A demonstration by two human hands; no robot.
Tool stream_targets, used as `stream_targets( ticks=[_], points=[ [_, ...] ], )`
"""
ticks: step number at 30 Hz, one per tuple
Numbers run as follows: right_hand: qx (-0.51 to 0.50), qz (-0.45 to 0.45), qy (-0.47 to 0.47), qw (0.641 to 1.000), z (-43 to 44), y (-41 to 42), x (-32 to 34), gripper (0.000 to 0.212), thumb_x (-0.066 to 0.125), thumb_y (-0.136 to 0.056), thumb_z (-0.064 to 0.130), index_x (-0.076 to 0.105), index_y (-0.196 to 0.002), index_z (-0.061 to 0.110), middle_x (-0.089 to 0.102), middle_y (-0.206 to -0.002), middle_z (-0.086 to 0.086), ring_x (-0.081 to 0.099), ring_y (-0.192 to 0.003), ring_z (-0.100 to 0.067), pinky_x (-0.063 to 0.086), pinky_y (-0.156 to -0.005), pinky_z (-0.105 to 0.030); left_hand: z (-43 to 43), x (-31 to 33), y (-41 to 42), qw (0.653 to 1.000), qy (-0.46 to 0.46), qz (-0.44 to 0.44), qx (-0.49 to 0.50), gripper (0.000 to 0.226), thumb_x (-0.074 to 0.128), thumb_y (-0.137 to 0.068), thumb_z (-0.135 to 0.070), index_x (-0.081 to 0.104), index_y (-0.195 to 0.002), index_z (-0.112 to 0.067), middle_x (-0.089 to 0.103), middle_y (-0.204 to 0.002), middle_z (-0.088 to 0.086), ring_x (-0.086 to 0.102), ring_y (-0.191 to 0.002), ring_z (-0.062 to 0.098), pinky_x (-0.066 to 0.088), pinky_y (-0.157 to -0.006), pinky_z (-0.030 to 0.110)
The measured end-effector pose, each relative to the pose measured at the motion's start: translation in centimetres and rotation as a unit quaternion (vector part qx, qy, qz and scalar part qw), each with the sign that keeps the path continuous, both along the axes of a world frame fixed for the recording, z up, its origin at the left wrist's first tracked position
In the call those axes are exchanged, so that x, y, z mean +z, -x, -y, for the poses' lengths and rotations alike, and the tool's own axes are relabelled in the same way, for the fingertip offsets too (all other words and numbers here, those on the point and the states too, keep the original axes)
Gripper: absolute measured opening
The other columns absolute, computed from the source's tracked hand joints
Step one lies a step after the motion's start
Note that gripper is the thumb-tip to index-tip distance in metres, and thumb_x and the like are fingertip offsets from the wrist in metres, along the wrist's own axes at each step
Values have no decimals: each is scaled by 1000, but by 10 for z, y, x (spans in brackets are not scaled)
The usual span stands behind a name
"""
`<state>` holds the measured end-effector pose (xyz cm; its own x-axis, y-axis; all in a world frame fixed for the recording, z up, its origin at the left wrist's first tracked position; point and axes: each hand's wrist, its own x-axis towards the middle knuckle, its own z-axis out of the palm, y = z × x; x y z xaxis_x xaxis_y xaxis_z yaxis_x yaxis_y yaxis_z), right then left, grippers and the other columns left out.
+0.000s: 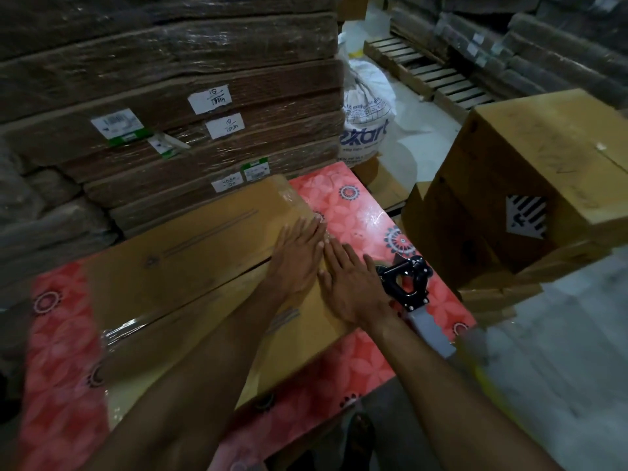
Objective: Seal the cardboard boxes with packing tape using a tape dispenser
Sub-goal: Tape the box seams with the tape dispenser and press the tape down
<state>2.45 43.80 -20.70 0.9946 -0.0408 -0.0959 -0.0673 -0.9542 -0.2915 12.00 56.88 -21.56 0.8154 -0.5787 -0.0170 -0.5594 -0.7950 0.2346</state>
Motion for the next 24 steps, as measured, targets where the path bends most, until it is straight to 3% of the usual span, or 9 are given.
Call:
stream_targets(
  ticks=[8,12,15,18,22,24],
  points=[
    [-16,10,29,999,0,59,5,63,22,-106,45,13,-161,15,13,-168,-3,8,-155,-20,5,-125,-40,-5,6,5,997,-76,-5,6,56,15,-108,-45,3,-161,-31,2,-168,-13,4,-155,19,8,-122,51],
    [-39,32,3,999,-3,88,1,61,21,-107,43,11,-161,16,8,-168,-1,2,-155,-16,0,-126,-38,10,14,24,996,-89,-11,1,60,17,-107,-40,6,-161,-18,3,-169,1,4,-155,26,7,-123,50],
    [-27,32,14,999,0,85,-1,59,19,-107,41,10,-160,15,8,-168,-2,1,-156,-17,2,-126,-40,13,8,59,994,-61,15,-88,65,2,-101,-41,7,-161,-16,6,-168,3,3,-155,21,6,-125,44],
    [-15,44,7,999,2,86,-4,59,19,-108,41,10,-160,15,7,-169,-3,-1,-156,-18,2,-126,-40,8,1,71,996,-33,23,-73,71,-9,-96,-44,7,-161,-20,8,-168,-1,5,-155,17,6,-124,40],
    [-95,83,-38,991,-9,97,-17,61,22,-108,41,14,-159,9,6,-168,-9,-3,-156,-22,6,-127,-42,11,3,70,998,-45,17,-51,60,8,-105,-43,6,-161,-23,5,-168,-6,5,-155,15,6,-123,41],
    [-161,107,-129,973,-27,108,-26,62,24,-109,39,8,-160,8,-5,-168,-9,-9,-155,-23,10,-127,-43,12,2,72,998,-42,8,-40,58,17,-108,-40,3,-161,-24,2,-168,-7,2,-155,16,3,-123,43]
  ],
)
